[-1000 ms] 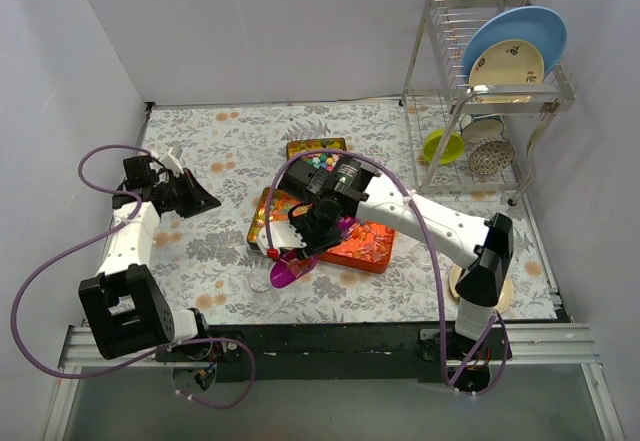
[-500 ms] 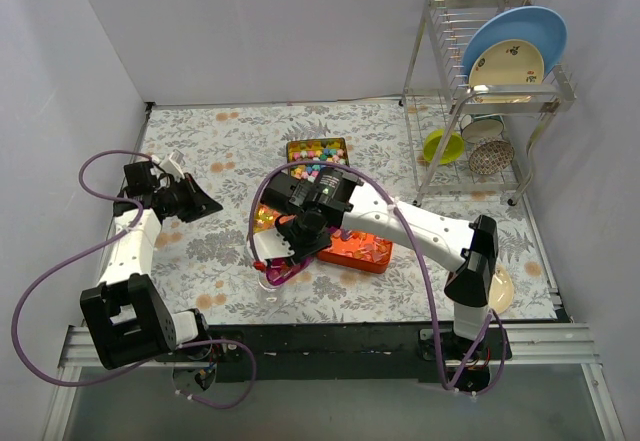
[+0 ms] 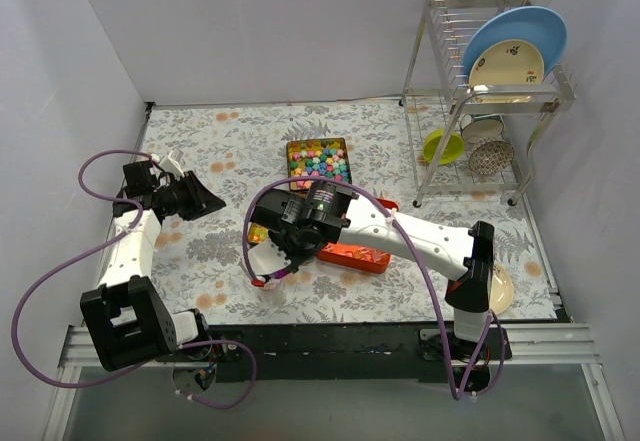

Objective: Pack the candies
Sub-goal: Place the fake candies in the packing bottle, then adjust the spatula.

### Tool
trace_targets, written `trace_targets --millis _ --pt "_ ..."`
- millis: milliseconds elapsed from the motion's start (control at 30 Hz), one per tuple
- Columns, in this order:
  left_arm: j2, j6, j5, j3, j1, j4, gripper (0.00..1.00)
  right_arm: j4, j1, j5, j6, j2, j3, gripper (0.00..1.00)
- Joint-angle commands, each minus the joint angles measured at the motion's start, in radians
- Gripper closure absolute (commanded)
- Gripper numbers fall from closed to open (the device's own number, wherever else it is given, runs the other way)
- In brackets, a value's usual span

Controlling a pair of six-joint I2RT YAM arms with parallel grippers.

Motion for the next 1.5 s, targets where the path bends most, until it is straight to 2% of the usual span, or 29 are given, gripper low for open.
trace_targets --millis 0,100,167,200,300,333,467,633,833,1133,1167,1233,1267,1333,1400,1467 --pt "-0.03 -0.008 0.032 -0.009 0.008 0.013 0.79 -0.015 0.007 0.065 -0.057 -0.051 0.015 0.99" --pt "-0.039 -0.004 0.056 -0.001 0.007 0.017 0.79 -0.013 0.001 0.074 -0.054 -0.068 0.022 0.99" --pt "-0.044 -0.002 0.113 0.005 0.008 0.025 0.95 -0.01 -0.012 0.049 -0.03 -0.072 0.042 0.99" --pt "-0.045 -0.003 0.145 0.008 0.008 0.026 1.0 -0.009 -0.041 0.033 0.006 -0.069 0.068 0.99" --pt "-0.038 -0.025 0.303 0.022 0.008 0.046 1.0 0.002 -0.15 -0.11 0.091 -0.065 0.129 0.99" --pt "-0.033 -0.033 0.414 0.037 0.008 0.069 1.0 0.005 -0.181 -0.179 0.107 -0.062 0.13 0.99" --pt "-0.032 -0.109 0.625 0.075 -0.001 0.174 1.0 0.01 -0.32 -0.273 0.155 -0.025 0.105 0.99" --pt "0.002 -0.129 0.651 0.101 -0.053 0.178 1.0 0.04 -0.376 -0.349 0.175 0.035 0.161 0.99" --pt "0.065 -0.137 0.566 0.092 -0.171 0.195 1.0 0.071 -0.402 -0.399 0.196 0.122 0.297 0.99" --pt "0.209 -0.138 0.498 0.138 -0.179 0.197 1.0 0.177 -0.436 -0.527 0.218 0.11 0.292 0.99" --pt "0.215 -0.142 0.489 0.15 -0.179 0.195 0.98 0.172 -0.44 -0.526 0.213 0.113 0.292 0.99" --pt "0.221 -0.105 0.445 0.192 -0.167 0.134 0.86 0.166 -0.454 -0.523 0.204 0.115 0.268 0.99" --pt "0.22 -0.099 0.425 0.224 -0.158 0.114 0.71 0.175 -0.473 -0.523 0.202 0.11 0.252 0.99" --pt "0.215 -0.118 0.408 0.23 -0.127 0.1 0.6 0.215 -0.491 -0.531 0.202 0.084 0.2 0.99" --pt "0.221 -0.151 0.455 0.204 -0.118 0.129 0.54 0.235 -0.508 -0.537 0.189 0.066 0.174 0.99" --pt "0.25 -0.192 0.533 0.187 -0.121 0.144 0.52 0.261 -0.513 -0.535 0.172 0.047 0.15 0.99"
